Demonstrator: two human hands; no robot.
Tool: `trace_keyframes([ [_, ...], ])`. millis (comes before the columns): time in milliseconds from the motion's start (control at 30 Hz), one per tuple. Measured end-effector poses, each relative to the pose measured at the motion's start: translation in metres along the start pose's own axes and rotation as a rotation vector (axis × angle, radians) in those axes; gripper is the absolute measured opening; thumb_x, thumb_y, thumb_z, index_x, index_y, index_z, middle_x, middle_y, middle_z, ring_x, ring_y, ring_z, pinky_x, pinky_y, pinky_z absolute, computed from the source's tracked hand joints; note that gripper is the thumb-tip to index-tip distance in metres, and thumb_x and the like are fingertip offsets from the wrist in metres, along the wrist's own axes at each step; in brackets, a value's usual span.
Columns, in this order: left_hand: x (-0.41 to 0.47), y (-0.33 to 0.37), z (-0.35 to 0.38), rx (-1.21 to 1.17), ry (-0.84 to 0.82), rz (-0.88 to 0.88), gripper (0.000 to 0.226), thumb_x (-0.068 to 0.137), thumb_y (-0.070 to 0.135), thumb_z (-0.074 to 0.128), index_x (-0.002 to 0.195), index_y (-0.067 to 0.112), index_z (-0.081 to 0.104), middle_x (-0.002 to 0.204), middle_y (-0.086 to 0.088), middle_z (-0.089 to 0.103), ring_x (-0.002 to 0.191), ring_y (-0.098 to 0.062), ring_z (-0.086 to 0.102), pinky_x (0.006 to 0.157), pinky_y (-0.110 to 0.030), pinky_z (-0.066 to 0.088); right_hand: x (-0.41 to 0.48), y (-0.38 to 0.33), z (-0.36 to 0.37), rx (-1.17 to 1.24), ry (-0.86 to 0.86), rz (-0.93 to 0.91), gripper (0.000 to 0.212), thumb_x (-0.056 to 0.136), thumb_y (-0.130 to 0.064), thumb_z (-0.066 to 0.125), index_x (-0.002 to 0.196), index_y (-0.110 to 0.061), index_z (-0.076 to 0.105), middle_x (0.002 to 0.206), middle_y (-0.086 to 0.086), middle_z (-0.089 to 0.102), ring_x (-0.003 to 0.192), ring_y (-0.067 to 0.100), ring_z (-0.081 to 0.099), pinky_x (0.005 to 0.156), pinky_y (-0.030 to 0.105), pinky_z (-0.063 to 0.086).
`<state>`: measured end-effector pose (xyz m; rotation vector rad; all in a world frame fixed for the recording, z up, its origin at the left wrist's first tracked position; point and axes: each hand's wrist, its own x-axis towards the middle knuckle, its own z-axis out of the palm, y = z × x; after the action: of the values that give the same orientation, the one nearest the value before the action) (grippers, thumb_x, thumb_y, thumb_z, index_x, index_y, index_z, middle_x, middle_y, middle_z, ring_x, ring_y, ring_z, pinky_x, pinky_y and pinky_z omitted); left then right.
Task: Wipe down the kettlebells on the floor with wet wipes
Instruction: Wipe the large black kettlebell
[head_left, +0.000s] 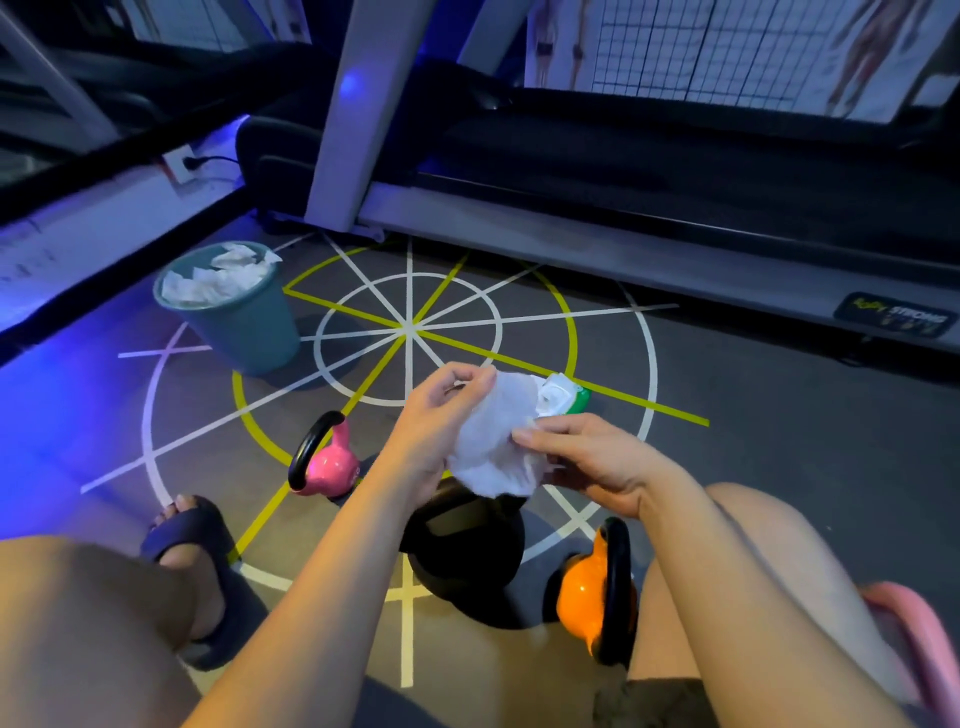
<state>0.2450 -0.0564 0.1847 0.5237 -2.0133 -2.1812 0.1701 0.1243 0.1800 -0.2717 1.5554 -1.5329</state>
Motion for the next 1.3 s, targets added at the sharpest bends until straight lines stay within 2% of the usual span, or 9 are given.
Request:
trace_keyframes([
  [133, -0.008, -0.001, -0.006, -0.242, -0.149, -0.183, 0.043, 0.091, 0.032, 0.071, 0.124, 0.006, 0.060, 0.109, -0.010, 0.071, 0.098, -0.025, 0.069, 0.085, -0.044, 0.056, -0.002, -0.005, -0.002, 0.066, 0.103, -0.119, 0.021, 0.091, -0.021, 0.068, 0.105, -0.007, 0.075, 0.077, -0.002, 0.070, 0.064, 0.009, 0.057, 0.082, 0.035, 0.051],
  [233, -0.013, -0.004, -0.005, -0.190, -0.351, -0.263, 0.043, 0.089, 0.016, 0.076, 0.127, 0.000, 0.062, 0.118, -0.019, 0.070, 0.106, -0.032, 0.066, 0.099, -0.048, 0.050, -0.009, 0.000, -0.007, 0.053, 0.157, -0.156, 0.025, 0.091, -0.022, 0.068, 0.110, -0.007, 0.073, 0.102, 0.015, 0.074, 0.094, 0.028, 0.069, 0.097, 0.049, 0.051],
  [367, -0.014, -0.001, -0.001, -0.013, -0.343, -0.213, 0.046, 0.086, 0.012, 0.080, 0.125, 0.004, 0.059, 0.106, -0.014, 0.068, 0.094, -0.029, 0.060, 0.074, -0.035, 0.047, -0.023, 0.002, -0.014, 0.007, 0.205, -0.213, 0.023, 0.098, -0.016, 0.060, 0.118, -0.019, 0.071, 0.114, 0.014, 0.072, 0.102, 0.033, 0.068, 0.092, 0.053, 0.054],
  [533, -0.019, 0.004, 0.002, 0.104, -0.541, -0.009, 0.024, 0.100, -0.006, 0.051, 0.120, 0.004, 0.062, 0.094, -0.007, 0.059, 0.073, -0.012, 0.054, 0.062, -0.022, 0.044, -0.043, 0.006, -0.026, 0.129, 0.234, -0.288, 0.050, 0.099, 0.007, 0.040, 0.081, -0.017, 0.081, 0.067, -0.001, 0.069, 0.064, 0.008, 0.065, 0.062, 0.023, 0.056],
  [700, -0.018, -0.006, 0.003, 0.425, -0.436, -0.002, 0.035, 0.094, -0.005, 0.051, 0.091, 0.013, 0.081, 0.082, 0.013, 0.067, 0.069, 0.001, 0.054, 0.069, -0.017, 0.040, -0.046, 0.024, -0.038, 0.144, 0.322, -0.220, 0.016, 0.084, -0.006, 0.048, 0.073, -0.003, 0.060, 0.065, 0.005, 0.052, 0.065, 0.019, 0.046, 0.058, 0.023, 0.045],
  [867, -0.013, -0.016, 0.002, 0.536, -0.353, 0.048, 0.020, 0.091, 0.022, 0.064, 0.089, 0.019, 0.083, 0.099, 0.004, 0.066, 0.096, -0.007, 0.062, 0.088, -0.024, 0.045, -0.026, 0.032, -0.034, -0.100, 0.490, -0.159, 0.040, 0.087, -0.042, 0.073, 0.067, -0.008, 0.071, 0.067, 0.009, 0.066, 0.061, 0.023, 0.060, 0.064, 0.036, 0.047],
  [967, -0.008, -0.026, -0.001, 0.698, -0.218, 0.181, 0.019, 0.095, 0.021, 0.064, 0.087, 0.018, 0.081, 0.097, 0.008, 0.068, 0.093, -0.002, 0.062, 0.083, -0.021, 0.044, -0.016, 0.045, -0.029, -0.202, 0.397, -0.116, 0.030, 0.068, -0.024, 0.091, 0.079, -0.018, 0.064, 0.074, 0.007, 0.065, 0.059, 0.021, 0.063, 0.054, 0.030, 0.048],
  [1067, -0.001, -0.044, -0.010, 0.712, -0.013, 0.185, 0.020, 0.098, 0.032, 0.063, 0.088, 0.022, 0.077, 0.093, 0.011, 0.069, 0.090, 0.001, 0.060, 0.075, -0.013, 0.041, 0.003, 0.071, -0.034, -0.319, 0.413, 0.059, 0.057, 0.069, -0.013, 0.090, 0.117, -0.028, 0.064, 0.091, 0.006, 0.066, 0.067, 0.015, 0.065, 0.055, 0.027, 0.054],
  [1300, 0.018, -0.095, -0.020, 0.918, 0.183, -0.059, 0.036, 0.103, 0.053, 0.041, 0.100, 0.023, 0.059, 0.091, 0.002, 0.063, 0.093, -0.024, 0.061, 0.082, -0.041, 0.047, 0.044, 0.115, -0.042, -0.446, 0.894, 0.285, 0.014, 0.095, -0.018, 0.062, 0.098, -0.009, 0.072, 0.102, 0.014, 0.070, 0.089, 0.028, 0.062, 0.075, 0.029, 0.047],
])
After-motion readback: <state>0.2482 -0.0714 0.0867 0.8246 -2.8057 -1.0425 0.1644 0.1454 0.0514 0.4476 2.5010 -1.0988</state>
